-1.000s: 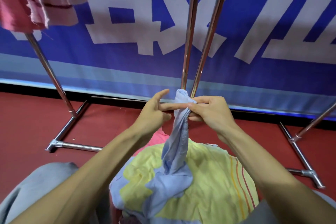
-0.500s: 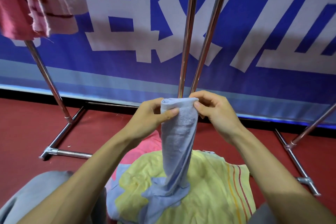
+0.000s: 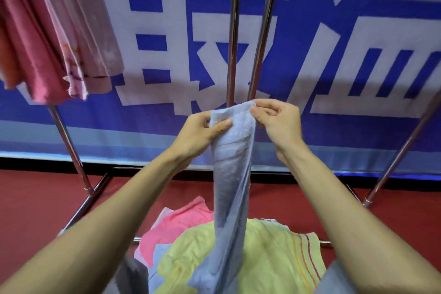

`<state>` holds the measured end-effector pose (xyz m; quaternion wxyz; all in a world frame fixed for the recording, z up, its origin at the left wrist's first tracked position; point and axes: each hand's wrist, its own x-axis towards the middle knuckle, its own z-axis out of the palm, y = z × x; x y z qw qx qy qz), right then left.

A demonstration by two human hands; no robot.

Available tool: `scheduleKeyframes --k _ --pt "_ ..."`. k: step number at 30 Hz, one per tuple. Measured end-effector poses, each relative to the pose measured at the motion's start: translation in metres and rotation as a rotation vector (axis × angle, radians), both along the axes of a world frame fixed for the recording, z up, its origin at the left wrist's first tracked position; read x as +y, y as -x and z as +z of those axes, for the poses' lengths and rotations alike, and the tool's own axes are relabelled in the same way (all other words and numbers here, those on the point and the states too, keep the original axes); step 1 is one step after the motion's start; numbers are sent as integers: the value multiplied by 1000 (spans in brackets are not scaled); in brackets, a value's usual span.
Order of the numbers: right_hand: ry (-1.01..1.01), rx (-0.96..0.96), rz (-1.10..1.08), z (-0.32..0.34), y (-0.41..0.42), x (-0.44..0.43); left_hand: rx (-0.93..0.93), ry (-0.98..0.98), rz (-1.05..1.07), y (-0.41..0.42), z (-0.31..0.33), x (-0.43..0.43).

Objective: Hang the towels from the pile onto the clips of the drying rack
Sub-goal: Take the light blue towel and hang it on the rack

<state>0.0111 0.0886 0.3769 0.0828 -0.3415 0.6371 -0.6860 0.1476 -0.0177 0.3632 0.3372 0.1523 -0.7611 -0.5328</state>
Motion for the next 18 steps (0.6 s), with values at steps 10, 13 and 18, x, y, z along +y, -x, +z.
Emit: scheduleKeyframes --k 10,13,18 --pt "241 162 -100 124 -29 19 181 355 45 -14 136 22" --pt "184 172 -153 128 -37 20 136 390 91 -14 145 23" --pt "204 235 -155 154 -42 29 233 312 128 -18 172 35"
